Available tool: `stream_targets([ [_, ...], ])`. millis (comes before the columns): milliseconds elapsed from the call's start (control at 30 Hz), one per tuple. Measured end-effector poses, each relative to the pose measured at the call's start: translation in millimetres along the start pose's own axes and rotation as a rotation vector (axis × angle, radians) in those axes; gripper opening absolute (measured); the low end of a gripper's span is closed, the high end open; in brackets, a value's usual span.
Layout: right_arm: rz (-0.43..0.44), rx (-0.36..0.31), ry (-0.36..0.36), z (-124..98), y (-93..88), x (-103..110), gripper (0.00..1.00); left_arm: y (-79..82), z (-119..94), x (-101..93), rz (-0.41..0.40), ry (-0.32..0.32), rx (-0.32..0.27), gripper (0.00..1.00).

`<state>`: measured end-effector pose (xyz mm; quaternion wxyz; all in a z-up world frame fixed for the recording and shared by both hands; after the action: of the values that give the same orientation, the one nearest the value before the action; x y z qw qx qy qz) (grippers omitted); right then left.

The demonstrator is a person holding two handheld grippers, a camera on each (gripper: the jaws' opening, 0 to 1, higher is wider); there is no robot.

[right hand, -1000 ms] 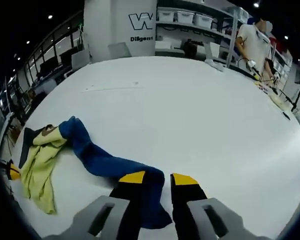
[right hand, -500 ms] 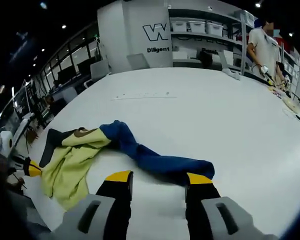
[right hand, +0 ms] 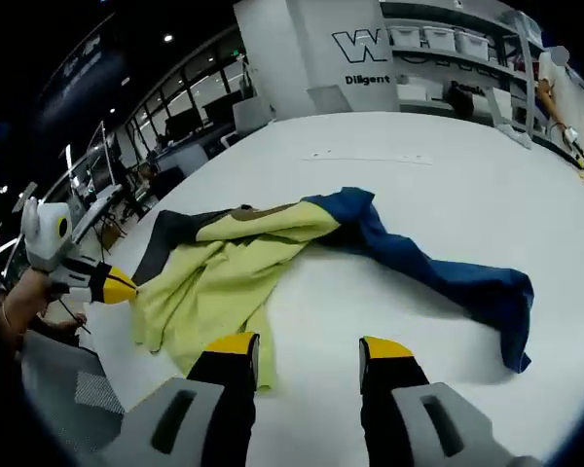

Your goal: Fold the garment on the visible template until the final outline fits inside the template.

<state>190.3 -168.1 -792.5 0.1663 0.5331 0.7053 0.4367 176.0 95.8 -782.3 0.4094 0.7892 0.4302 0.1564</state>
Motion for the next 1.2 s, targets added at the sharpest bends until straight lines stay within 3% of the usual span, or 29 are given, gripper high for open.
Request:
stream_targets([
  [133,-0.015,0.059,0.056,11,-16.3,12,0.28,0.3,0,0.4,-0.002,0.001,-0.002,0.00],
  [367,-0.015,0.114,0.081,19,-26.9,16,0.15,1.1,-2,2.6,-0.001,0.004,-0.004,0.00],
  [467,-0.040,0.121,0.077,18,-27.4,14,0.00,1.8,-3,4.4,-0.002,0.006,-0.007,0.00],
  [767,-0.066,0.110,0.083,5,-17.5,12,0.00,2.4,-7,11.7,-0.005,0.022,-0.006,0.00],
  [1200,-0.037,0.111,-0.013,-37,-11.3,-13,0.00,-5.8,-15,32.4,0.000,0.084,0.043,0.00],
])
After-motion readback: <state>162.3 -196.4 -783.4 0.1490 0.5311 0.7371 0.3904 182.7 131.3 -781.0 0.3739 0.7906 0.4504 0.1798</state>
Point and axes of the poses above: the point that each gripper's makers call its tool centre point, and the gripper's own axes: z roughly forward along the fingers, x roughly to its left, y roughly out of its top, the point moved 6 cm from there along -z, roughly backward along the fingers, and after that the axes turned 10 degrees about -x, right-handed, at the moved point
